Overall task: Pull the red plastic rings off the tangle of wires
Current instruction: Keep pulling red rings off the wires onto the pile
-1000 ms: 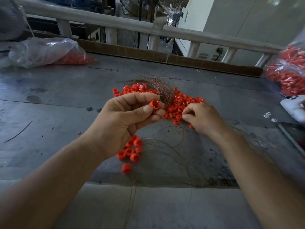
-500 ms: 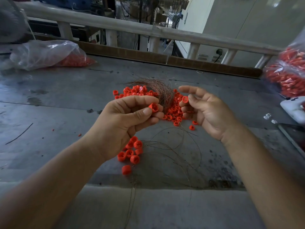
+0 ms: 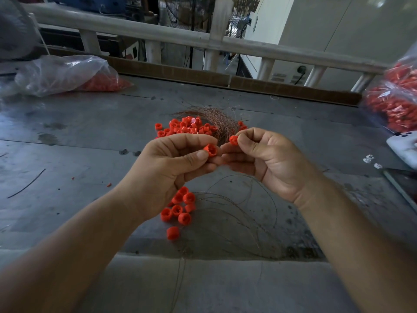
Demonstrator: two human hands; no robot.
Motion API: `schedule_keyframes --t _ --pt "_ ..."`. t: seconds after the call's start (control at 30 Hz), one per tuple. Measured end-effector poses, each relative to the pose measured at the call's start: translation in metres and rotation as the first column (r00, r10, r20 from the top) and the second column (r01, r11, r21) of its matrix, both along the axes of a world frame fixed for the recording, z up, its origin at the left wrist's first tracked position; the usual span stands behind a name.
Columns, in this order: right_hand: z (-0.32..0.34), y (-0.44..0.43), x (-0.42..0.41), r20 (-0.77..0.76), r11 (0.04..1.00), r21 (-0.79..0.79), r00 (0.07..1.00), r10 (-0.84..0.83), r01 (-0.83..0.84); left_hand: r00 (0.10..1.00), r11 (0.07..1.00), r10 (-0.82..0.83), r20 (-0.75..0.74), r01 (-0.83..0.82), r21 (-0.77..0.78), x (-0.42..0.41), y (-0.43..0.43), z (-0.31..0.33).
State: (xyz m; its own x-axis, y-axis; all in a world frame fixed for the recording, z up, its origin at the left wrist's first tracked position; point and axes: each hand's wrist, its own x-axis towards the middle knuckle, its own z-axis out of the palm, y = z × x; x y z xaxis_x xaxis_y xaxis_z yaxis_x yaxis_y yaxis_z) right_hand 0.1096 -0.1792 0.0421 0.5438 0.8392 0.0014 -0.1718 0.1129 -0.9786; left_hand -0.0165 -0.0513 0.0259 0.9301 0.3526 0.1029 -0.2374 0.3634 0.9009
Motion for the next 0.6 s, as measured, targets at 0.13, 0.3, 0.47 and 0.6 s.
schedule_keyframes --t 0.13,0.3,0.47,0.6 --pt "-0.001 0.0 -0.001 0.018 1.0 0.018 1.0 -0.001 0.0 1.0 1.0 0.005 -0.01 -0.005 0.02 0.0 0.001 0.0" --pt "-0.004 0.0 -0.009 0.262 1.0 -0.002 0.965 -0.028 0.03 0.995 0.992 0.087 -0.058 -0.081 0.092 0.0 0.001 -0.002" --pt "-0.01 0.008 -0.02 0.665 0.991 -0.007 0.741 -0.095 0.133 0.989 0.982 0.131 -0.068 -0.12 0.146 0.001 -0.001 -0.001" --pt "-0.013 0.008 -0.025 0.738 0.984 0.006 0.664 -0.123 0.176 0.986 0.976 0.145 -0.088 -0.128 0.178 0.002 -0.001 -0.003"
